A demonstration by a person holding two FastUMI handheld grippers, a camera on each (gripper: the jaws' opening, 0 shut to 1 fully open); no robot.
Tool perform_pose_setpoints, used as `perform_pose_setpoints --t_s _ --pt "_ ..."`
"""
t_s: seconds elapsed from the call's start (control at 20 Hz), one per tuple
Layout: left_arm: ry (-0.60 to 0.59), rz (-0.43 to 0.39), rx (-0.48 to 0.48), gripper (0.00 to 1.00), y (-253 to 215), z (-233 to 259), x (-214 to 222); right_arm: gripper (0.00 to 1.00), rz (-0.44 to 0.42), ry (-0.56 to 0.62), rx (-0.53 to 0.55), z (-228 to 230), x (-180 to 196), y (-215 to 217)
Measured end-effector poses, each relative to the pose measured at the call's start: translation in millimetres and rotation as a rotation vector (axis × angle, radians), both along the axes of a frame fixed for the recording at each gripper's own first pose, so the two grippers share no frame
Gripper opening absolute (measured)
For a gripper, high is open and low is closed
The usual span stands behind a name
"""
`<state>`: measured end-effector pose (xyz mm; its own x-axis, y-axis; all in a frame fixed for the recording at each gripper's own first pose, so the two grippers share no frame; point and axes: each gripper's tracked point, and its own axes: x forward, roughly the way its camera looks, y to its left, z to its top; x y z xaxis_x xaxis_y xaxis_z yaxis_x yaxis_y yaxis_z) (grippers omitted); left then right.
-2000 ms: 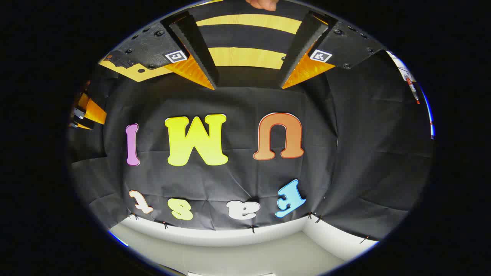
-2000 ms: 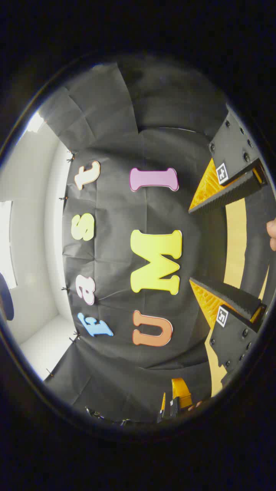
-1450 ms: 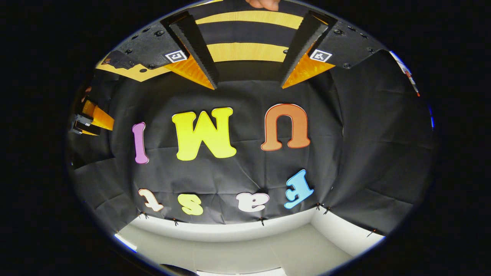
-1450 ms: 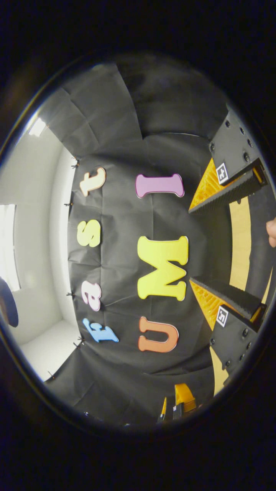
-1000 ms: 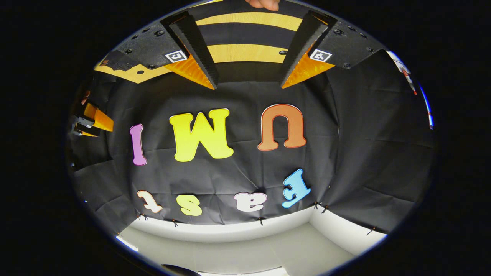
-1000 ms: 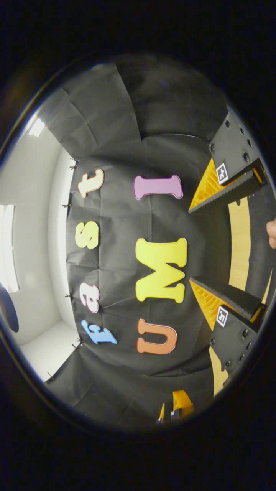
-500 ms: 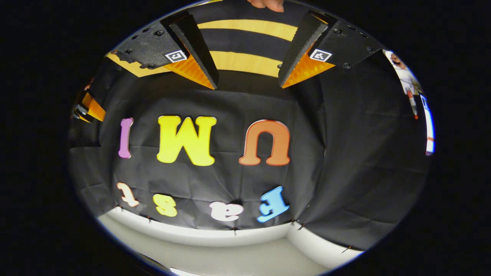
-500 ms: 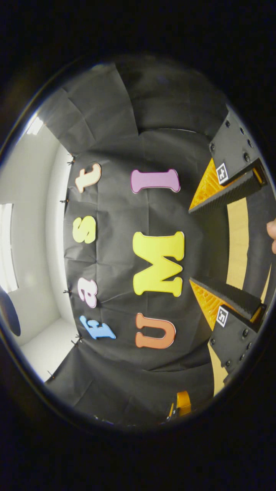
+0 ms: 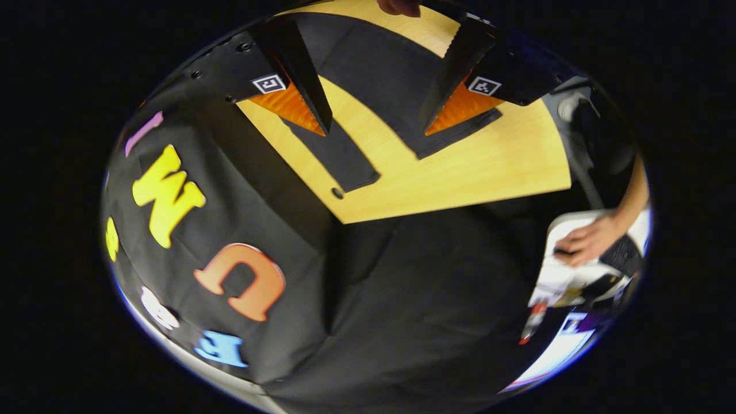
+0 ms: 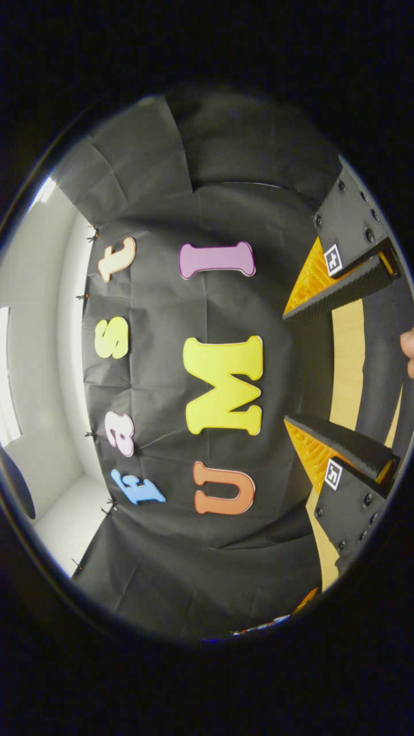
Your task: Grasp the waist and the cuffs of the jeans and fold them to make the two legs overlap; first hold the waist and fold one-third of the jeans toward the cuffs, then hold the cuffs and fold the remaining one-third in the same direction to finish folding.
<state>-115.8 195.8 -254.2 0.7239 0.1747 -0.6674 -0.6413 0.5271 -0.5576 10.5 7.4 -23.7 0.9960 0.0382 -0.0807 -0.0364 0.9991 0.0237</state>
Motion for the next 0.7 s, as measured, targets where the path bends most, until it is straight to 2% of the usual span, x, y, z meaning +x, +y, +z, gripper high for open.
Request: perform_pose_setpoints --t_s 0.1,0.2,0.4,0.7 --pt "0.03 0.094 -0.138 0.99 6 -26 -14 0.98 -0.007 0.011 0.001 -3 1 -2" --pt "0.065 0.162 -0.208 0.99 12 -45 -26 0.99 -0.012 0.017 -0.006 -5 1 -5" --pt "0.167 0.186 -0.228 0.99 27 -78 -49 0.98 -0.013 0.033 -0.009 -10 2 -4" --pt "0.226 0.213 -0.266 1.0 27 -100 -47 0.98 -0.005 0.047 -0.03 -14 0 0"
